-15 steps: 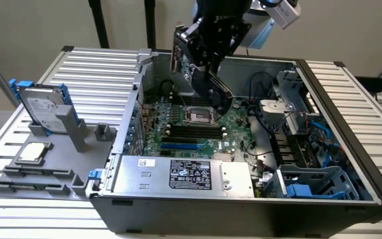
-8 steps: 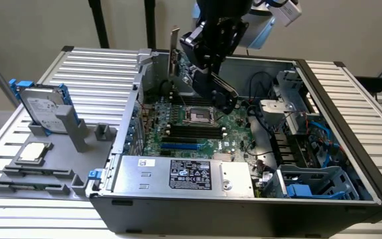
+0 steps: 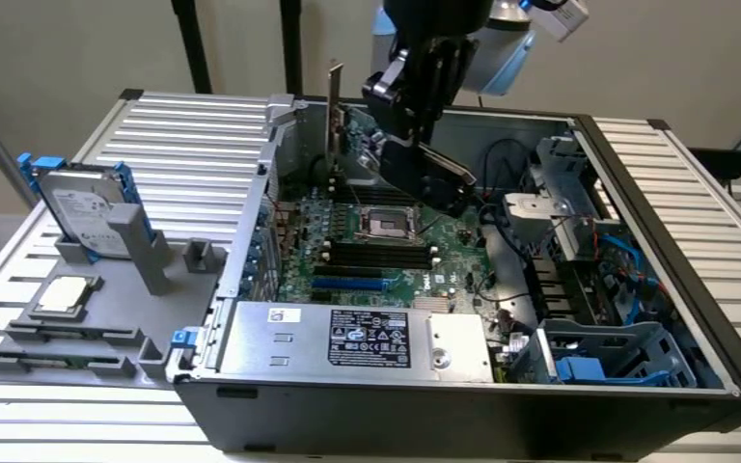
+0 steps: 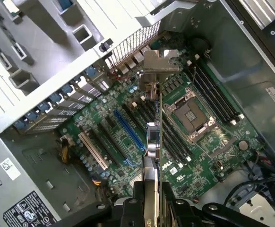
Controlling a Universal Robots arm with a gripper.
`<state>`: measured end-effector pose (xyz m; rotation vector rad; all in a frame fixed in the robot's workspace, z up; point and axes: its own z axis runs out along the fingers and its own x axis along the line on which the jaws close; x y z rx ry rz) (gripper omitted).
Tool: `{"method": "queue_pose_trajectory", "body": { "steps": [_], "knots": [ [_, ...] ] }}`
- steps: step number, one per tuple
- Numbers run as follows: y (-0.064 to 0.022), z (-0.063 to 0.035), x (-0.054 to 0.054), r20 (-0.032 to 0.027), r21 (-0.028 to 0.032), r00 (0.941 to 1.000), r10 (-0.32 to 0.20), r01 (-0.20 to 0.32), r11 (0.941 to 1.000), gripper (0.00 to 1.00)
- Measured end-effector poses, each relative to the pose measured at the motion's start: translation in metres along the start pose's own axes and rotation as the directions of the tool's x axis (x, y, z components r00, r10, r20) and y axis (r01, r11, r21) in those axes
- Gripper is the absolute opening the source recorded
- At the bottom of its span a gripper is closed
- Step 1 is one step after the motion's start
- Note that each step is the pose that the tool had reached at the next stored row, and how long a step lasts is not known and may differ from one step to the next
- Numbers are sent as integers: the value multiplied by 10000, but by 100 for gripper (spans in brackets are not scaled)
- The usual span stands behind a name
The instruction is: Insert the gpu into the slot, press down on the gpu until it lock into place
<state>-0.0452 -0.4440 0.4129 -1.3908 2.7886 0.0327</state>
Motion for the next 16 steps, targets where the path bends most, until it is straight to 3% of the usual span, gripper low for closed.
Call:
{"method": "queue_pose_trajectory", "body": {
  "steps": [3, 8, 12, 16],
  "knots": [
    [-1, 8, 0, 65, 80, 9985, -545, 544, 9985, 26],
    [-1, 41, 1, 114, 134, 9893, -1452, 1451, 9893, 26],
    [-1, 73, 2, 143, 172, 9763, -2161, 2158, 9763, 26],
    [-1, 106, 4, 160, 190, 9578, -2869, 2866, 9579, 26]
  ]
}}
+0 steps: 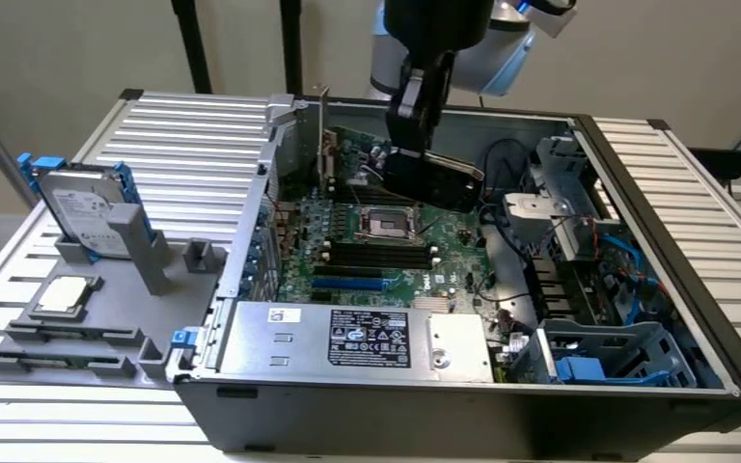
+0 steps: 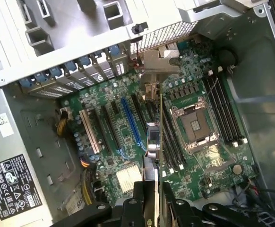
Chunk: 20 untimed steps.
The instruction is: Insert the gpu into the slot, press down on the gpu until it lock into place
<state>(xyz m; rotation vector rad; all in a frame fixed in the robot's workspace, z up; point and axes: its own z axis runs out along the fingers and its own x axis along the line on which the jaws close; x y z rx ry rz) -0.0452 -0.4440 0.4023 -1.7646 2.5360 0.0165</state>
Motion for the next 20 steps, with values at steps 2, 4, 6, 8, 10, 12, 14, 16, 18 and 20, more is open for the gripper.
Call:
{"method": "queue_pose_trajectory", "body": {
  "steps": [2, 4, 6, 8, 10, 12, 14, 16, 18, 20],
  "knots": [
    [1, 18, 1, 9, -16, 9993, -364, 364, 9993, 26],
    [1, 35, 2, 18, -34, 9973, -728, 728, 9973, 26],
    [1, 53, 3, 27, -50, 9941, -1086, 1086, 9941, 26],
    [1, 71, 3, 37, -67, 9895, -1447, 1447, 9894, 26],
    [2, 90, 5, 47, -83, 9835, -1806, 1807, 9835, 26],
    [2, 111, 6, 59, -100, 9761, -2170, 2171, 9761, 26],
    [2, 132, 6, 70, -115, 9678, -2514, 2515, 9678, 26],
    [5, 163, 9, 80, -128, 9594, -2819, 2819, 9593, 26],
    [29, 198, 24, 83, -130, 9582, -2861, 2862, 9581, 26],
    [66, 234, 42, 84, -130, 9583, -2856, 2857, 9582, 26]
  ]
}}
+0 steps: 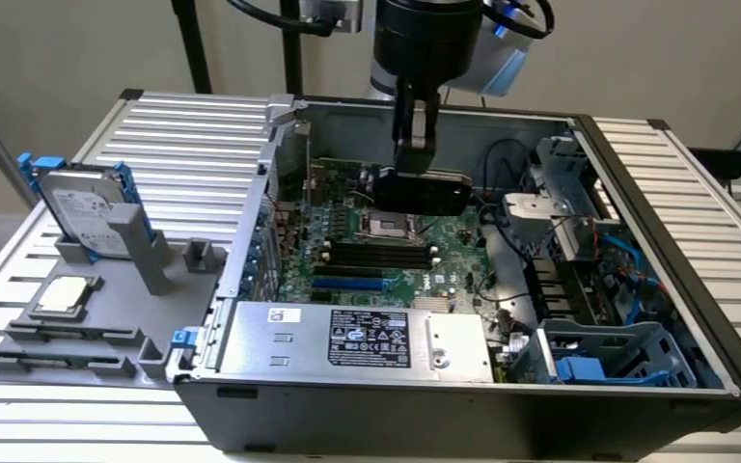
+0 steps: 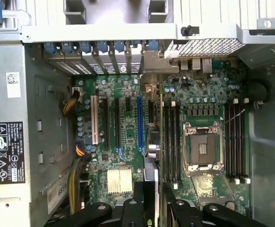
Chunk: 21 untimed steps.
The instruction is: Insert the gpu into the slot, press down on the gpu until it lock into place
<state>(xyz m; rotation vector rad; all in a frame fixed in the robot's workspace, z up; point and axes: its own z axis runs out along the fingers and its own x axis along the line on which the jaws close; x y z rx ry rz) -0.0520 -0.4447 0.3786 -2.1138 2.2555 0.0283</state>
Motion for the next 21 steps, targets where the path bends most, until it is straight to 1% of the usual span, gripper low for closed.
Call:
{"method": "queue_pose_trajectory", "body": {
  "steps": [4, 8, 13, 21],
  "knots": [
    [81, 69, 23, -6, 1, 10000, 21, -21, 10000, 26],
    [137, 138, 82, -6, 1, 10000, 27, -27, 10000, 26],
    [185, 226, 135, -6, 1, 10000, 29, -29, 10000, 26],
    [251, 369, 167, -6, 1, 10000, 31, -31, 10000, 26]
  ]
}}
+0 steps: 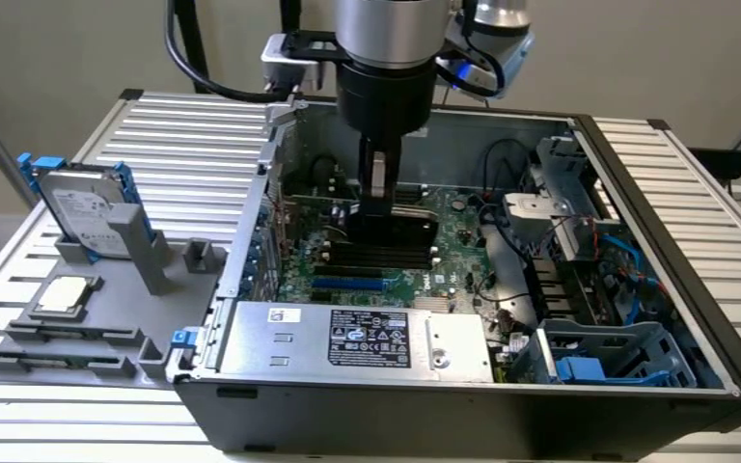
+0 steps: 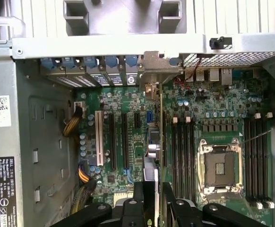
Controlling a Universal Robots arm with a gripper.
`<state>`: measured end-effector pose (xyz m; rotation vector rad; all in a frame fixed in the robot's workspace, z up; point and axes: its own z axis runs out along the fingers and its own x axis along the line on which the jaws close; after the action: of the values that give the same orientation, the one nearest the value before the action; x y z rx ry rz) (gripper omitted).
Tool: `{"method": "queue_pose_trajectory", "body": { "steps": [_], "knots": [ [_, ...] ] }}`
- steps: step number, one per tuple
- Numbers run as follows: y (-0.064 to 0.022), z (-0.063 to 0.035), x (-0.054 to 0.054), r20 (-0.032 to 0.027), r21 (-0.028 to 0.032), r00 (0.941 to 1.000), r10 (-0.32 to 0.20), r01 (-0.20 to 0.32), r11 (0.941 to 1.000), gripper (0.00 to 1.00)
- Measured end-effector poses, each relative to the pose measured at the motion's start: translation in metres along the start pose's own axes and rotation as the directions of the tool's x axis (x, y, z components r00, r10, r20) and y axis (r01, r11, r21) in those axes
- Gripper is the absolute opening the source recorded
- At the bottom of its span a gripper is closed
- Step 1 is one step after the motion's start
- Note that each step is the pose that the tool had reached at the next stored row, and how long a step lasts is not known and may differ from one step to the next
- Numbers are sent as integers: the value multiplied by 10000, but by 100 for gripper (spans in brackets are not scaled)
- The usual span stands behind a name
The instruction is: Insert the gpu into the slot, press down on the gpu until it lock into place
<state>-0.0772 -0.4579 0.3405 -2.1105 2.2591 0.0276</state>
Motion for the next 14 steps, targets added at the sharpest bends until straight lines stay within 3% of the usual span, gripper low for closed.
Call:
{"method": "queue_pose_trajectory", "body": {
  "steps": [14],
  "knots": [
    [51, 253, 21, 1, 0, 10000, 0, 0, 10000, 26]
  ]
}}
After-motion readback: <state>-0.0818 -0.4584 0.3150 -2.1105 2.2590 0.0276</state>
